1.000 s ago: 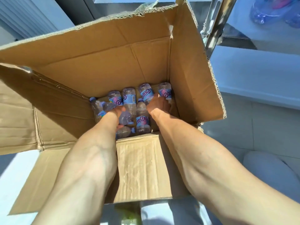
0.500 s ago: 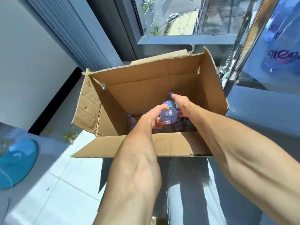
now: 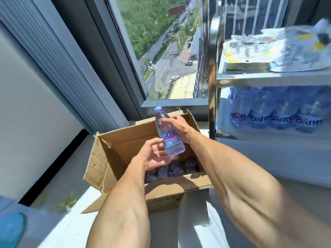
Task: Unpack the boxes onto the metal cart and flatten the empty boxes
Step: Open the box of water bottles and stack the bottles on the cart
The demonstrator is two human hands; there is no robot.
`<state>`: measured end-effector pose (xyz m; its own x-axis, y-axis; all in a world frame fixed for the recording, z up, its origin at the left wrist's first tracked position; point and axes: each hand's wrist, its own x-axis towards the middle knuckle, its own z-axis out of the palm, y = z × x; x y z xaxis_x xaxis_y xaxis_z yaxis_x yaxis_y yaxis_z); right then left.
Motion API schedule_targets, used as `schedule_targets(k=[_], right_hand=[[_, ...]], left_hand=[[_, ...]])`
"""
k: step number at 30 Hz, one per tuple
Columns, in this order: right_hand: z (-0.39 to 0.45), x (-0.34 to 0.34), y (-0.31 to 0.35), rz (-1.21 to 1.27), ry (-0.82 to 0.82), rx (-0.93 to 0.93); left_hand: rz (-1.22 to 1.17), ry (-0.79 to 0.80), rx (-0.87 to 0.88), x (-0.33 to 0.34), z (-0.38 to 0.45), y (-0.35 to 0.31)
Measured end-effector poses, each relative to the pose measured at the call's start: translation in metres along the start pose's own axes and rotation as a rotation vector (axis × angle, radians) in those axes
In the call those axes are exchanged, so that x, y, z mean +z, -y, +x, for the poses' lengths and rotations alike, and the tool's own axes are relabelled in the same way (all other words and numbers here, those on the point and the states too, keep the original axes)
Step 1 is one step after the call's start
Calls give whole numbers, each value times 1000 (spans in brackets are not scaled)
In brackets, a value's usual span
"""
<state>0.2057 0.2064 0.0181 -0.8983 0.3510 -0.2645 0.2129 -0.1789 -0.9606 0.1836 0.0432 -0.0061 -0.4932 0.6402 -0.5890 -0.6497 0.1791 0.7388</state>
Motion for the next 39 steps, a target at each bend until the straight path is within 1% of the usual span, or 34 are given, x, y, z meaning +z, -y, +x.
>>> schedule_targets(k=[3, 6, 10, 12, 14, 17, 19, 21, 23, 25, 27, 29, 31, 32, 34, 36, 39], right_hand=[[-21, -14, 15, 21, 17, -72], [-46, -36, 27, 90, -4, -102], [-88, -80, 39, 45, -134, -234], [-108, -108, 39, 24, -210, -268], [-123, -135, 38, 1, -246, -272], [-144, -178, 33, -144, -320, -269], [-153, -202, 27, -235, -355, -221], [-163, -227, 16, -290, -456, -179], [-174, -251, 3, -270, -590, -181], [-184, -275, -10, -229, -695, -193], [-194, -297, -15, -240, -795, -200], [-202, -317, -16, -241, -908, -216], [-210, -340, -11, -223, -1052, -236], [-213, -353, -8, -233, -1116, -234], [-216, -375, -5, -357, -1203, -221], [-216, -395, -5, -476, -1252, -213], [-211, -418, -8, -408, -1276, -264]], left_hand=[[7, 69, 69, 27, -12, -3], [82, 64, 107, 58, -18, -6], [179, 94, 135, 109, -18, 1], [200, 106, 140, 136, -17, 9], [195, 126, 143, 161, -17, 22], [253, 145, 137, 202, -19, 48], [261, 118, 108, 227, -18, 61], [278, 74, 92, 252, -14, 71], [335, 77, 92, 277, -7, 78], [463, 83, 104, 301, 5, 83], [664, 18, 143, 330, 17, 88], [797, -82, 277, 354, 32, 93], [946, -150, 446, 376, 46, 94], [1034, -172, 491, 386, 54, 93], [1233, -230, 521, 396, 67, 92], [1384, -290, 524, 403, 79, 92], [1514, -324, 511, 407, 91, 92]])
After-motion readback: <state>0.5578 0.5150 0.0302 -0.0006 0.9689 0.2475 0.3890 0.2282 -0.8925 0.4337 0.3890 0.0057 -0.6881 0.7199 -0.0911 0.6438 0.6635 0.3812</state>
